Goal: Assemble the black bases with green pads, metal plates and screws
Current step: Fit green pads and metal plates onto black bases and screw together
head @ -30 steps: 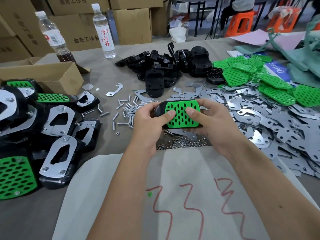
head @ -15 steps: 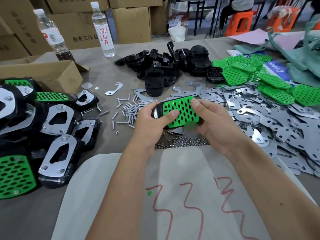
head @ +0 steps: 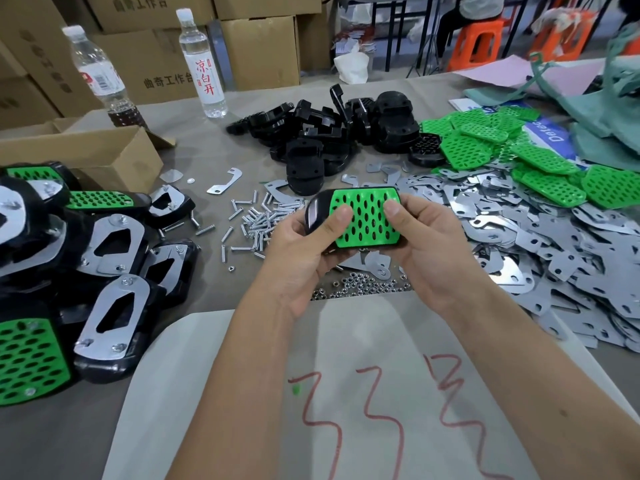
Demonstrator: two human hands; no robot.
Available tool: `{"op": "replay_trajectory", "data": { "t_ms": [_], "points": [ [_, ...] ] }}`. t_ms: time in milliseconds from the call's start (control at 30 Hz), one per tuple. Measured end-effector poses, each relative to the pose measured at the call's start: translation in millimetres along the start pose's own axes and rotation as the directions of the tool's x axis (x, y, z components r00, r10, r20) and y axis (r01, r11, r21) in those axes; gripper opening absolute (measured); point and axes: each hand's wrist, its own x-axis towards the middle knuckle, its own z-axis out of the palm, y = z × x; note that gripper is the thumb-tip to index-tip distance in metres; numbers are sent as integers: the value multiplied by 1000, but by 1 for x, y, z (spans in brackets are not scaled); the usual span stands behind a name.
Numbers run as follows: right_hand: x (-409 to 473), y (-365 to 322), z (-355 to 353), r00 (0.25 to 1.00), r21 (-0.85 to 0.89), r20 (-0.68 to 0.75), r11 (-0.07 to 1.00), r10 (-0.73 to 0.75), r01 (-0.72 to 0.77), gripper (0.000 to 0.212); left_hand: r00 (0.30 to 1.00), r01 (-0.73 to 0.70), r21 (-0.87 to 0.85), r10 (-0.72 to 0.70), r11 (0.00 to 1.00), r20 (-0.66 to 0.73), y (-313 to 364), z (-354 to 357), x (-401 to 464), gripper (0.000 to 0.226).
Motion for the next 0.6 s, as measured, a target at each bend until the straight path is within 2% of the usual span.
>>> {"op": "replay_trajectory", "data": {
  "t_ms": [100, 267, 400, 600],
  "points": [
    [2, 1, -1, 997, -9, -74, 1000, 5, -6, 24, 1000, -13, 30, 14, 999, -28, 0, -1, 1, 23],
    [3, -3, -6, 990, 48, 67, 991, 120, -124, 33, 996, -32, 124, 42, 992, -80, -4, -3, 2, 28],
    [2, -7, -9, 990, 124, 125, 989, 70, -86, 47, 997, -62, 41, 64, 997, -47, -4, -1, 2, 28],
    [4, -4, -12, 990, 110, 137, 993, 31, -46, 47, 998, -44, -33, 43, 998, -48, -5, 1, 2, 20]
  ]
}}
